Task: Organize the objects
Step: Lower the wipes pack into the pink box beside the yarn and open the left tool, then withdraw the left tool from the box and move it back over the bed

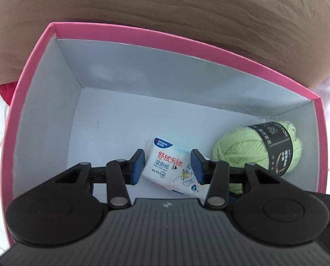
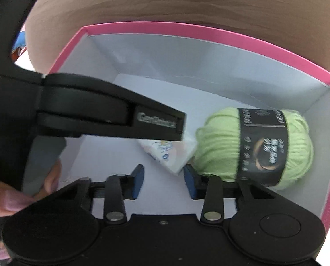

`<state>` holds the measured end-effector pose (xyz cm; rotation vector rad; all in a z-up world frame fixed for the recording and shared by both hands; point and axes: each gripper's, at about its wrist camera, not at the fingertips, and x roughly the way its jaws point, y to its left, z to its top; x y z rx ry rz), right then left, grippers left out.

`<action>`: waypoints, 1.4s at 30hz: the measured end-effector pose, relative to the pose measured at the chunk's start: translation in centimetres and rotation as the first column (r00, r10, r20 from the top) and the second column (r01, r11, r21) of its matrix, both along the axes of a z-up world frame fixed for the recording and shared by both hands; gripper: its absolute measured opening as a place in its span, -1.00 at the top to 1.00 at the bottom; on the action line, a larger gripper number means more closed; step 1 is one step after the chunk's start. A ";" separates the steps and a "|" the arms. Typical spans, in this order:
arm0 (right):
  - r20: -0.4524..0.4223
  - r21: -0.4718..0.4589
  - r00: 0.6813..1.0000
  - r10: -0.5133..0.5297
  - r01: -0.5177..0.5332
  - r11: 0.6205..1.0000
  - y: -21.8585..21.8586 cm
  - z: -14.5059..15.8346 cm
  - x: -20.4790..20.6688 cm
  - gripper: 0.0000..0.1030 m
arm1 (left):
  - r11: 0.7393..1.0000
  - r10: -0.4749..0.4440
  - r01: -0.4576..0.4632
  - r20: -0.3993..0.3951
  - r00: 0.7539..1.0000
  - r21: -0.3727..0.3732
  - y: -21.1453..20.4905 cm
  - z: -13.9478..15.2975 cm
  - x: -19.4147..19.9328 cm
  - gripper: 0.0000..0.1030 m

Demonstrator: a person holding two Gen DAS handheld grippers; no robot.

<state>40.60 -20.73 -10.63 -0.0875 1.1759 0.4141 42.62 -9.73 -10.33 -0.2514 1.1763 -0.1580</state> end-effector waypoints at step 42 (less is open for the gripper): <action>0.304 0.099 0.952 0.016 -0.048 0.994 -4.9 11.4 -12.4 0.36 | 0.984 -0.161 0.153 0.085 0.983 0.096 3.4 12.9 -12.5 -0.28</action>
